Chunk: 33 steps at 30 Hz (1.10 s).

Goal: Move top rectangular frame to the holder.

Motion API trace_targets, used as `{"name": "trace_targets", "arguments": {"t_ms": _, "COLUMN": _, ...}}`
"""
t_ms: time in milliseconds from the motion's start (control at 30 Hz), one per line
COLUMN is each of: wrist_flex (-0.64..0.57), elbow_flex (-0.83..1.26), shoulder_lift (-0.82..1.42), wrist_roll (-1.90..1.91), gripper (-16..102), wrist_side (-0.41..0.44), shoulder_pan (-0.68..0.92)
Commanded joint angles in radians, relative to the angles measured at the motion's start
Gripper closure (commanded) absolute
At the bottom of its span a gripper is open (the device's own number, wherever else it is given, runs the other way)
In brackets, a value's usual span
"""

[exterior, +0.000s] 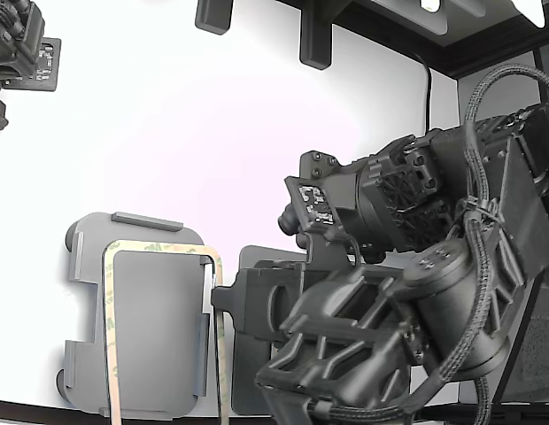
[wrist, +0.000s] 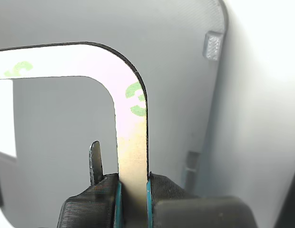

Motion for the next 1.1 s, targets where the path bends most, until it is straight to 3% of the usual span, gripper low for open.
{"name": "trace_targets", "arguments": {"t_ms": 0, "wrist_flex": 0.008, "elbow_flex": -0.055, "shoulder_lift": -0.038, "wrist_roll": 0.029, "gripper": 97, "wrist_side": -0.005, "shoulder_pan": -0.021}}
{"name": "trace_targets", "arguments": {"t_ms": 1067, "wrist_flex": -0.058, "elbow_flex": 0.041, "shoulder_lift": -0.058, "wrist_roll": 0.025, "gripper": 97, "wrist_side": -0.06, "shoulder_pan": -0.114}}
